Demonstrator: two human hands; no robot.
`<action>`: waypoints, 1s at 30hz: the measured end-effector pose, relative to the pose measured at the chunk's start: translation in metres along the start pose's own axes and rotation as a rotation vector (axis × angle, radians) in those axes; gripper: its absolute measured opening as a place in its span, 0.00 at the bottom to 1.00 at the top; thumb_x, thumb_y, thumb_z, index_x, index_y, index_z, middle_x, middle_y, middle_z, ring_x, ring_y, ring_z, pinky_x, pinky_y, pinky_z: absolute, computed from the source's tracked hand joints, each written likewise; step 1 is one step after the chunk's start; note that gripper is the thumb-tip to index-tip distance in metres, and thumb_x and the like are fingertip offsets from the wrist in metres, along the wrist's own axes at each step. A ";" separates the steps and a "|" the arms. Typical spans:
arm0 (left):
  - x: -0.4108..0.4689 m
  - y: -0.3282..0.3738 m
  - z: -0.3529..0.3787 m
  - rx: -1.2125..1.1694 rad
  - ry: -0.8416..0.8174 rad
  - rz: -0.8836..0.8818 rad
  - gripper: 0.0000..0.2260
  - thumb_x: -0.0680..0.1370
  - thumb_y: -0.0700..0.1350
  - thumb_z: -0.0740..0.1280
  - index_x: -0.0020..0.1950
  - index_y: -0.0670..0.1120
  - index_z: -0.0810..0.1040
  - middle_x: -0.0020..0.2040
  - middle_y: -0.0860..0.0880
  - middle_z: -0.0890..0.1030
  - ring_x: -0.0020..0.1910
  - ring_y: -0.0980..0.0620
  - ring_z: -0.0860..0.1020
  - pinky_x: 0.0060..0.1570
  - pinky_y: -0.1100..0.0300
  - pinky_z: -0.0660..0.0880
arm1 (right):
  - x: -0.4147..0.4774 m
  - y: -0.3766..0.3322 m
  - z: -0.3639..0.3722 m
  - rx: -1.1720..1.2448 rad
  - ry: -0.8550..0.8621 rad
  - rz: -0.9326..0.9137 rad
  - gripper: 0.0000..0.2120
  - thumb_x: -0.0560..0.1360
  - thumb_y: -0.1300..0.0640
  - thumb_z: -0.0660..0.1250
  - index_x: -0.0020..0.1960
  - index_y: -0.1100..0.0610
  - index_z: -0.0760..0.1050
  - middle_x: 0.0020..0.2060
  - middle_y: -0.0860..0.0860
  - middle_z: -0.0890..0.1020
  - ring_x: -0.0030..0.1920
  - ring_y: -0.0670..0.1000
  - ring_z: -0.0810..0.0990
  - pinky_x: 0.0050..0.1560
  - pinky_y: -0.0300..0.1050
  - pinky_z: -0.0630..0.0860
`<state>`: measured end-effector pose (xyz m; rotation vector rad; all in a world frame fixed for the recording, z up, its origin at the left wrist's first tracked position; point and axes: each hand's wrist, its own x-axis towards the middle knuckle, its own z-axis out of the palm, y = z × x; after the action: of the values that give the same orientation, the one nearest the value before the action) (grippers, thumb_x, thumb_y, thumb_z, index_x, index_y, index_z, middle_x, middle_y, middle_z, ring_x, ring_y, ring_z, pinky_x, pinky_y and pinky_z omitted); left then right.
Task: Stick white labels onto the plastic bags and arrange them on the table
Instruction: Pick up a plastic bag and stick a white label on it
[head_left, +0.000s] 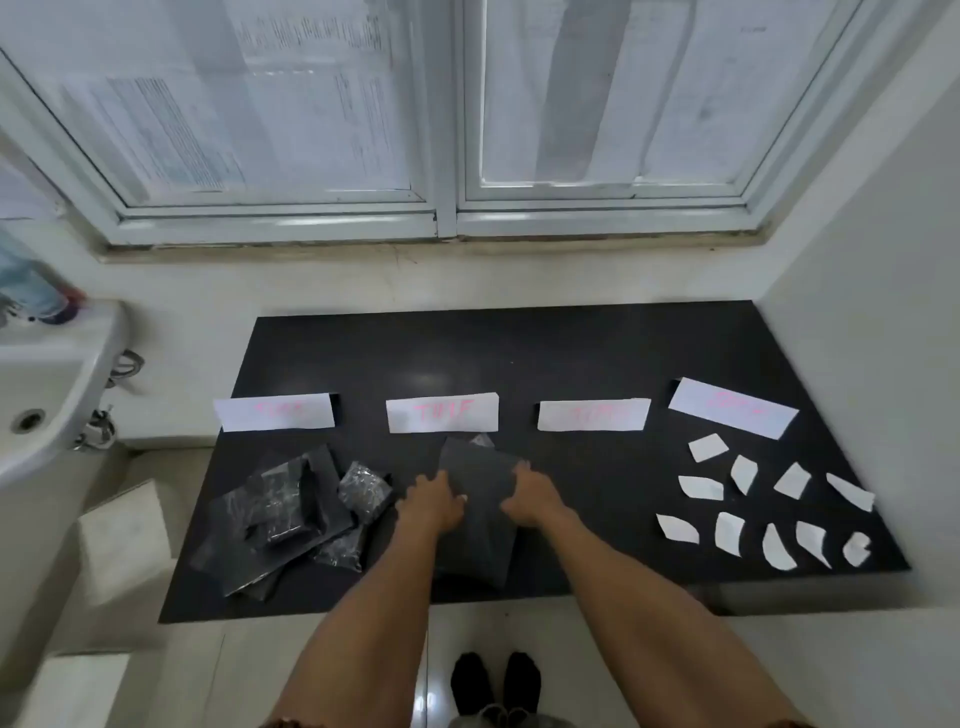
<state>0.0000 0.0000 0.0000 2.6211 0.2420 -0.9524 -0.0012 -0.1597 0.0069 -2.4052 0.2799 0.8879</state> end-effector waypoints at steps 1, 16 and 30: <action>0.001 -0.002 0.003 0.004 -0.020 -0.010 0.27 0.79 0.57 0.60 0.74 0.47 0.61 0.72 0.38 0.64 0.70 0.37 0.66 0.68 0.42 0.65 | -0.001 0.001 0.003 0.007 -0.008 0.018 0.31 0.72 0.56 0.64 0.73 0.61 0.60 0.67 0.60 0.70 0.66 0.60 0.71 0.66 0.49 0.70; 0.015 -0.006 0.000 -0.463 0.105 -0.123 0.27 0.74 0.49 0.67 0.71 0.41 0.65 0.67 0.38 0.73 0.66 0.37 0.71 0.63 0.50 0.70 | 0.000 0.005 0.031 0.337 0.044 0.242 0.40 0.72 0.62 0.70 0.76 0.58 0.50 0.68 0.62 0.68 0.67 0.61 0.70 0.65 0.49 0.71; 0.016 0.045 -0.018 -0.803 0.110 -0.100 0.22 0.73 0.50 0.70 0.61 0.40 0.70 0.60 0.41 0.76 0.58 0.41 0.75 0.59 0.52 0.74 | -0.011 0.015 -0.020 0.467 0.261 0.201 0.41 0.65 0.64 0.74 0.73 0.55 0.59 0.63 0.59 0.74 0.63 0.60 0.73 0.62 0.52 0.74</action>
<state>0.0349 -0.0338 0.0143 1.9234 0.6371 -0.5656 -0.0048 -0.1840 0.0206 -2.0691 0.7517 0.5134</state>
